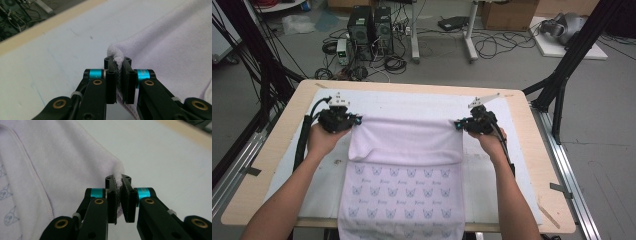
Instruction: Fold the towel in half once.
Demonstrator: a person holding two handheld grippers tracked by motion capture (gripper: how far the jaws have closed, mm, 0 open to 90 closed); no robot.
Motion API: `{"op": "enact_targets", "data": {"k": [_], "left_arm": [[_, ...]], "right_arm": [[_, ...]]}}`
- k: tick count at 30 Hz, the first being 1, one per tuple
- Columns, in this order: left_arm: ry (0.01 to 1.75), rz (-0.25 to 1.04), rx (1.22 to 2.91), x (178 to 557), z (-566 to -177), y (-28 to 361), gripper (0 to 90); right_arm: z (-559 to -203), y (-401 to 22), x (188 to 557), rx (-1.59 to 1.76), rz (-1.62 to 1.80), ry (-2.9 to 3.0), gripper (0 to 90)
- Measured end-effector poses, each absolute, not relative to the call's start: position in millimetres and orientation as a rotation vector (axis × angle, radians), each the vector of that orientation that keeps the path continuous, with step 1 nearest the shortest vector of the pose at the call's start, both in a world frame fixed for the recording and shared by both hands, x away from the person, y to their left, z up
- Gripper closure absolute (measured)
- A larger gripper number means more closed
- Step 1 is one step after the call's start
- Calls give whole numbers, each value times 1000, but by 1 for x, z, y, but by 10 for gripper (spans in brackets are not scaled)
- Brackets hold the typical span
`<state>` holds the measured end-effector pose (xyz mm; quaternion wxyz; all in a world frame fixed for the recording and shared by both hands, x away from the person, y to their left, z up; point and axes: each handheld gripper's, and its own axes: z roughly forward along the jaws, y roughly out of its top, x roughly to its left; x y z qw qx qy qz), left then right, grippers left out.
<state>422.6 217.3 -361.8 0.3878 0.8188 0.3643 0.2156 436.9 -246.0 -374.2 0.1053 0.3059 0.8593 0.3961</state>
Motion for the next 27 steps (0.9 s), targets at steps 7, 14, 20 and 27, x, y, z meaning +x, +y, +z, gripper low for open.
{"op": "enact_targets", "data": {"k": [7,14,20,27], "left_arm": [[938,624,2008,457,-323,216,823],[994,555,2046,453,-360,220,577],[952,468,2060,432,-382,222,540],[846,384,2094,398,-396,217,510]], "right_arm": [[-329,-249,469,921,1213,2426,812],[-365,-255,470,1051,1159,2490,538],[-381,-254,448,989,1180,2503,537],[-395,-247,424,921,1225,2554,513]]}}
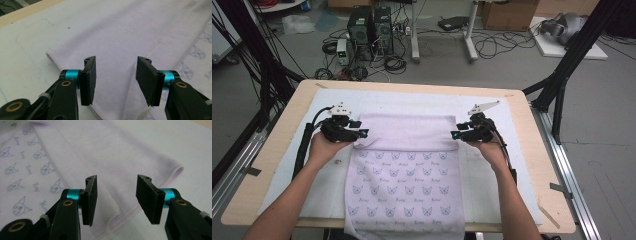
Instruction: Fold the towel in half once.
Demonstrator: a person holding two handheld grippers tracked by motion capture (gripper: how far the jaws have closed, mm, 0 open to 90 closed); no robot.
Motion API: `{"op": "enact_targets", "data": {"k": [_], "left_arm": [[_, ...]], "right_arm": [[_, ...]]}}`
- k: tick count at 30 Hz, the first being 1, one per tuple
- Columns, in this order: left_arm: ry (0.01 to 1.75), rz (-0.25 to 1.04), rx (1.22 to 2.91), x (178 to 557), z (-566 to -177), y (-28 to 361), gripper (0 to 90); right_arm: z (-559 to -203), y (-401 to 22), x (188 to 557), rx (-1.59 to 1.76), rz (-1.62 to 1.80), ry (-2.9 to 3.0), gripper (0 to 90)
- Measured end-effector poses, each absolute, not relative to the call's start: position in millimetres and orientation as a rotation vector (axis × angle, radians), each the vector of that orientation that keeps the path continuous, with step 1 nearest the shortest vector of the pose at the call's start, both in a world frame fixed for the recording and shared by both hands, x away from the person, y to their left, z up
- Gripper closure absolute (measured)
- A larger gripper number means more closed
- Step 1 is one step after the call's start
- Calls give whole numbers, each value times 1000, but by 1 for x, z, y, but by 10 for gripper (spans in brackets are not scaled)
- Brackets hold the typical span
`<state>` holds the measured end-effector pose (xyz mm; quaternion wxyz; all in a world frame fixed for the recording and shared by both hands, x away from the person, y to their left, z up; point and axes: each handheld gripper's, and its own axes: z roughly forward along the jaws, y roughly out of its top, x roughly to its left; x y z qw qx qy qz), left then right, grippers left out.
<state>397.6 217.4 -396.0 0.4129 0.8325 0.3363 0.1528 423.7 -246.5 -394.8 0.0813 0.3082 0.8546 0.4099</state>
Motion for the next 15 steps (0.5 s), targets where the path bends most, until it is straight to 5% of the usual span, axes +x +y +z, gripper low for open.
{"op": "enact_targets", "data": {"k": [15], "left_arm": [[804,276,2146,375,-423,219,431]], "right_arm": [[-424,-244,402,939,1223,2623,473]]}}
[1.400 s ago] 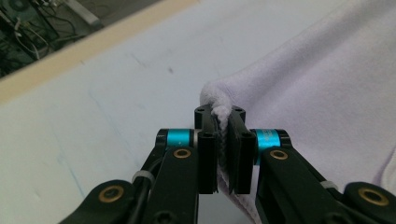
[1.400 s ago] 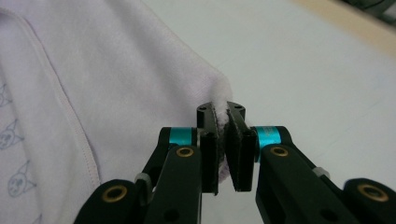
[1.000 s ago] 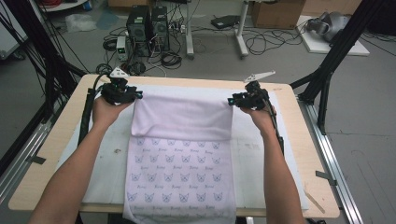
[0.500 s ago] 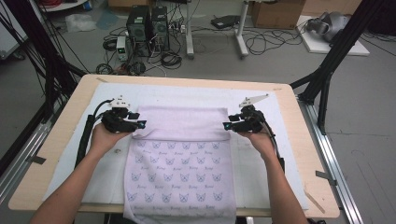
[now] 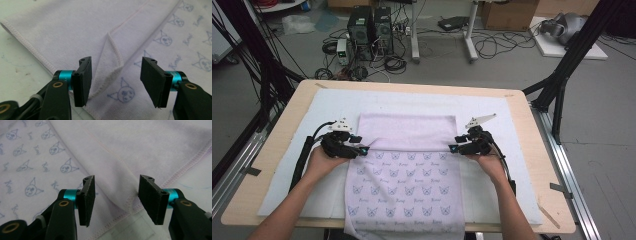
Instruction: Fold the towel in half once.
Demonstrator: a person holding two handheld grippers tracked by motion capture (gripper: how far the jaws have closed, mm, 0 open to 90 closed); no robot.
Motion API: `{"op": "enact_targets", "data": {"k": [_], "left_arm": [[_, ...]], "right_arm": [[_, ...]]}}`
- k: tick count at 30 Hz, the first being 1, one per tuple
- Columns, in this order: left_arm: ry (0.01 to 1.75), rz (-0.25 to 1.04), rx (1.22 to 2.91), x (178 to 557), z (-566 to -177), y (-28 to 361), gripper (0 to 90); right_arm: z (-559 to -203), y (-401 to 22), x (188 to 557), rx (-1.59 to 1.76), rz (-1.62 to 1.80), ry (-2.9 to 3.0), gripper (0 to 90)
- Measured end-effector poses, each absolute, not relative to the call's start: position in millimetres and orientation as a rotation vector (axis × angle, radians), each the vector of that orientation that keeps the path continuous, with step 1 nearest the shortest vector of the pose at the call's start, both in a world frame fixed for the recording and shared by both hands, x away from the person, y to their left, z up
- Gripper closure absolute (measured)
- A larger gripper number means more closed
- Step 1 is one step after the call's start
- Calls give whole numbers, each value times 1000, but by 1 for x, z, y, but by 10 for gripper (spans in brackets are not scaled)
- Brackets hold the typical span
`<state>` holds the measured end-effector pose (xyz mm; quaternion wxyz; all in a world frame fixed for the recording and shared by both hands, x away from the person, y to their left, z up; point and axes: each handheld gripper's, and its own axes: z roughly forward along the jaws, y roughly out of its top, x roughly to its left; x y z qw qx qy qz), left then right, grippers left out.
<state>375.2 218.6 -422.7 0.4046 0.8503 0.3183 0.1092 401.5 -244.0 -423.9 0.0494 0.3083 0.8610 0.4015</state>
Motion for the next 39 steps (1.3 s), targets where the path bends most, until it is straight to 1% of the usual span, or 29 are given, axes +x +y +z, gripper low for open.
{"op": "enact_targets", "data": {"k": [1,2,3,4,5,6,7,8,9,11,14,17,18,19,20,22,23,24,25,26,29,31,32,34,35,36,37,38,39], "left_arm": [[793,275,2168,375,-426,216,449],[793,275,2168,375,-426,216,497],[789,290,2185,375,-428,214,539],[789,290,2185,375,-428,214,593],[768,288,2203,374,-429,213,696],[768,288,2203,374,-429,213,749],[759,297,2212,373,-429,213,749],[752,309,2215,372,-428,213,836],[754,312,2211,372,-427,214,867],[754,318,2199,370,-424,216,872],[757,332,2159,366,-417,222,874],[749,347,2107,354,-405,232,875],[749,347,2107,354,-405,232,875],[734,355,2104,346,-400,236,875],[734,355,2104,346,-400,236,875],[721,358,2097,335,-398,240,875],[706,363,2092,323,-396,243,875],[706,363,2092,323,-396,243,875],[696,365,2090,317,-395,245,875],[687,370,2095,310,-395,247,875],[656,370,2094,288,-395,253,875],[628,358,2103,264,-398,258,875],[628,358,2103,264,-398,258,874],[618,332,2112,251,-402,260,871],[615,323,2120,246,-405,260,851],[610,312,2129,243,-406,260,775],[617,293,2131,243,-409,259,657],[617,293,2131,243,-409,259,615],[613,281,2130,244,-409,258,615]], "right_arm": [[-425,-243,401,929,1222,2623,479],[-425,-243,401,929,1222,2623,479],[-427,-242,400,923,1207,2638,531],[-427,-242,400,923,1207,2638,531],[-428,-241,398,908,1203,2642,613],[-428,-241,398,908,1203,2642,613],[-429,-241,398,905,1205,2657,678],[-430,-240,397,897,1197,2676,744],[-430,-239,395,880,1183,2685,787],[-427,-239,391,850,1227,2679,847],[-421,-241,388,833,1255,2668,852],[-404,-246,375,788,1326,2614,856],[-404,-246,375,788,1326,2614,856],[-396,-250,366,765,1338,2596,856],[-396,-250,366,765,1338,2596,856],[-389,-253,357,748,1350,2591,856],[-383,-256,346,722,1344,2588,856],[-383,-256,346,722,1344,2588,856],[-380,-258,334,694,1379,2574,856],[-380,-258,334,694,1379,2574,856],[-381,-262,314,665,1372,2588,856],[-389,-265,290,646,1388,2614,857],[-389,-265,290,646,1388,2614,857],[-396,-267,275,641,1398,2637,855],[-399,-268,269,635,1403,2649,845],[-402,-269,264,632,1416,2657,809],[-404,-271,260,649,1450,2652,733],[-404,-271,260,649,1450,2652,733],[-404,-271,260,659,1470,2648,713]]}}
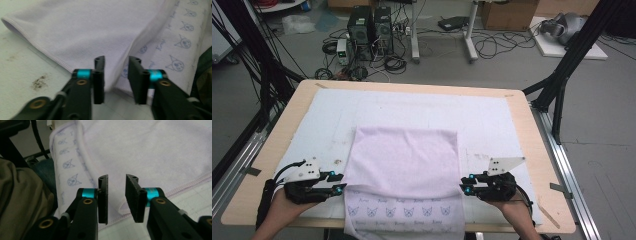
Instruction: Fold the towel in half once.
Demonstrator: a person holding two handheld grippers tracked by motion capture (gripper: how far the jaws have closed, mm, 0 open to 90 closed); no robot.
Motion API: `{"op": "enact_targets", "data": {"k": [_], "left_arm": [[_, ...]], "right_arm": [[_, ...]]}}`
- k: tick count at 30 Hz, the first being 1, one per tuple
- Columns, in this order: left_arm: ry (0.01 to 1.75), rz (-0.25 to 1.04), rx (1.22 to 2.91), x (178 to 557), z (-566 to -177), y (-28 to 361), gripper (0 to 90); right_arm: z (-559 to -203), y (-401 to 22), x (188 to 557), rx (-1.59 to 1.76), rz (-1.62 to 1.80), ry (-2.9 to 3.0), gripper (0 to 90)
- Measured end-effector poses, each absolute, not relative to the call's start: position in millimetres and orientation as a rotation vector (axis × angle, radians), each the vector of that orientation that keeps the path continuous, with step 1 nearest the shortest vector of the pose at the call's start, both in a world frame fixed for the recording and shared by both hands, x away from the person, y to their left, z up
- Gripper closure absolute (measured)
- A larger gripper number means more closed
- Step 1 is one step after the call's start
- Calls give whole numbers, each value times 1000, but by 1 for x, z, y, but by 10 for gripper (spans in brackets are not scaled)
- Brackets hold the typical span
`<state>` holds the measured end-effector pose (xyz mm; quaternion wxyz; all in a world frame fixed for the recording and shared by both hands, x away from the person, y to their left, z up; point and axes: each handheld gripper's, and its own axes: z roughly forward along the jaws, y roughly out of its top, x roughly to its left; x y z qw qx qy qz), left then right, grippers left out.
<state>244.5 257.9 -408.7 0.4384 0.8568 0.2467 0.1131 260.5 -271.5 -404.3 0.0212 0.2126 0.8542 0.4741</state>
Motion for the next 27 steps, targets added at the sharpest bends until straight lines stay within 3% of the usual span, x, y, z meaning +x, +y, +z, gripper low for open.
{"op": "enact_targets", "data": {"k": [3,12,21,23,24,25,26,27], "left_arm": [[604,259,2113,252,-407,251,580],[599,180,2175,256,-424,238,586],[627,196,2215,249,-437,241,531],[604,200,2228,247,-438,240,634],[588,201,2232,247,-439,238,681],[581,202,2232,246,-440,236,681],[565,203,2237,246,-439,234,837],[565,203,2237,246,-439,234,869]], "right_arm": [[-405,-267,268,667,1470,2638,664],[-425,-227,279,595,1422,2751,570],[-436,-222,275,589,1345,2817,518],[-441,-224,274,602,1325,2827,527],[-444,-226,273,604,1322,2823,608],[-444,-226,273,604,1322,2823,608],[-443,-227,273,589,1314,2824,778],[-443,-227,273,589,1314,2824,778]]}}
